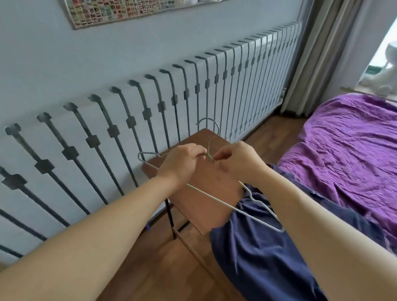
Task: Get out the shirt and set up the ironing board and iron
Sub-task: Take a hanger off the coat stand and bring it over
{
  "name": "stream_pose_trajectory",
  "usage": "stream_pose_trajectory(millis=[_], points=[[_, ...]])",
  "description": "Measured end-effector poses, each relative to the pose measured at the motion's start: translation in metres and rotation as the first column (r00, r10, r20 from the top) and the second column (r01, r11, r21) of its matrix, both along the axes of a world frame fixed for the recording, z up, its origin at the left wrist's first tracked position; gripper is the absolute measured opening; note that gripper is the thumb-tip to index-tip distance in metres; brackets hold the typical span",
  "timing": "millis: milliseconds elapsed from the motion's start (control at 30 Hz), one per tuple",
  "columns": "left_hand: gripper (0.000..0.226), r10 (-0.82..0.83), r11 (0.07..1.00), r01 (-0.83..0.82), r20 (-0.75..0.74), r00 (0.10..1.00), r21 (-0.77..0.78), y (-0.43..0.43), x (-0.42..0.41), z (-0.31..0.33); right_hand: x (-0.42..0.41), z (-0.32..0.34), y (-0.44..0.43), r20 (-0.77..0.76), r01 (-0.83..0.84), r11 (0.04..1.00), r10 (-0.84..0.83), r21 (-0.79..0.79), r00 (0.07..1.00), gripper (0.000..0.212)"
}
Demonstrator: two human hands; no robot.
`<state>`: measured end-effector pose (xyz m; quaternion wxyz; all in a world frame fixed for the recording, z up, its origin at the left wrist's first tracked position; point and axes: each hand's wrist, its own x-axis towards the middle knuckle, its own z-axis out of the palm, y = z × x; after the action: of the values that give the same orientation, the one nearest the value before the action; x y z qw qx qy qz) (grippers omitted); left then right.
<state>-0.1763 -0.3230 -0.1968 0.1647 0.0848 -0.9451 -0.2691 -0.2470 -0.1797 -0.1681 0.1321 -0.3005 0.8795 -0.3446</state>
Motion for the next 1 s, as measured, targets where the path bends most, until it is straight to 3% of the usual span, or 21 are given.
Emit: stream_pose_trajectory(millis=[433, 1000], points=[[0.033, -0.059, 0.989, 0.090, 0.255, 0.965, -0.115, -0.089, -0.115, -0.072, -0.101, -0.094, -0.087, 0.193, 0.137, 0.990, -0.126, -0.040, 0.973, 0.017], [0.039, -0.253, 0.945, 0.321, 0.493, 0.833, -0.056, -0.159, -0.224, -0.190, -0.173, -0.213, -0.146, 0.343, 0.436, 0.897, -0.435, 0.077, 0.833, 0.014]])
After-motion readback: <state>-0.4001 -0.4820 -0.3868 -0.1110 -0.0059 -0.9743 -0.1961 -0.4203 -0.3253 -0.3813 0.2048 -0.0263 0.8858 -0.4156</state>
